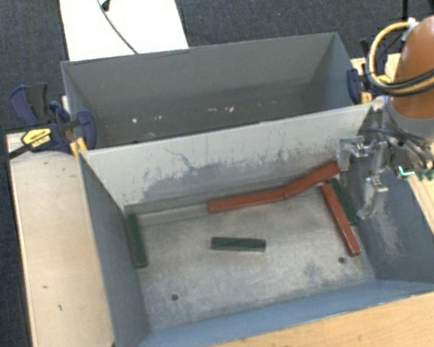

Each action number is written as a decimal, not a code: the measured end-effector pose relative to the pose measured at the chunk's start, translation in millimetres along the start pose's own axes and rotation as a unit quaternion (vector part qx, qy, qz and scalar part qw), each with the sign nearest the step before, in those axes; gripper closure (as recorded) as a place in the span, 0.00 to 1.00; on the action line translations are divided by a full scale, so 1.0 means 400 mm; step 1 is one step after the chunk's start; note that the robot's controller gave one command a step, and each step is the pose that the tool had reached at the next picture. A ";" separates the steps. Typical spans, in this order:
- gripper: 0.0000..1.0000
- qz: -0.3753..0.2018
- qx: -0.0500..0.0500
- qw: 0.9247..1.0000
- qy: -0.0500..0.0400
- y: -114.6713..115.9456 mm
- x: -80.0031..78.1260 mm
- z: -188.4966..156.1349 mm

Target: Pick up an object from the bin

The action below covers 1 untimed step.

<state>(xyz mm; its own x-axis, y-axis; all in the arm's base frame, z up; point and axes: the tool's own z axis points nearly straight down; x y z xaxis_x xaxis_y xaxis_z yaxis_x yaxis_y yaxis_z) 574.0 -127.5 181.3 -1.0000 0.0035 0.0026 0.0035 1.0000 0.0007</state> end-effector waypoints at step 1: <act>0.00 0.193 0.000 0.981 -0.001 0.064 0.009 0.254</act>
Offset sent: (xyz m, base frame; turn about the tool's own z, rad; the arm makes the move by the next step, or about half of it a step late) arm -0.0034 0.0252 -0.1008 0.3894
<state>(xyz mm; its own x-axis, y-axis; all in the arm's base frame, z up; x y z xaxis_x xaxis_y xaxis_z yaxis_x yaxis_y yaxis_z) 570.3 -102.0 79.7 -0.9241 0.3823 0.0018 0.3823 0.9241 0.0005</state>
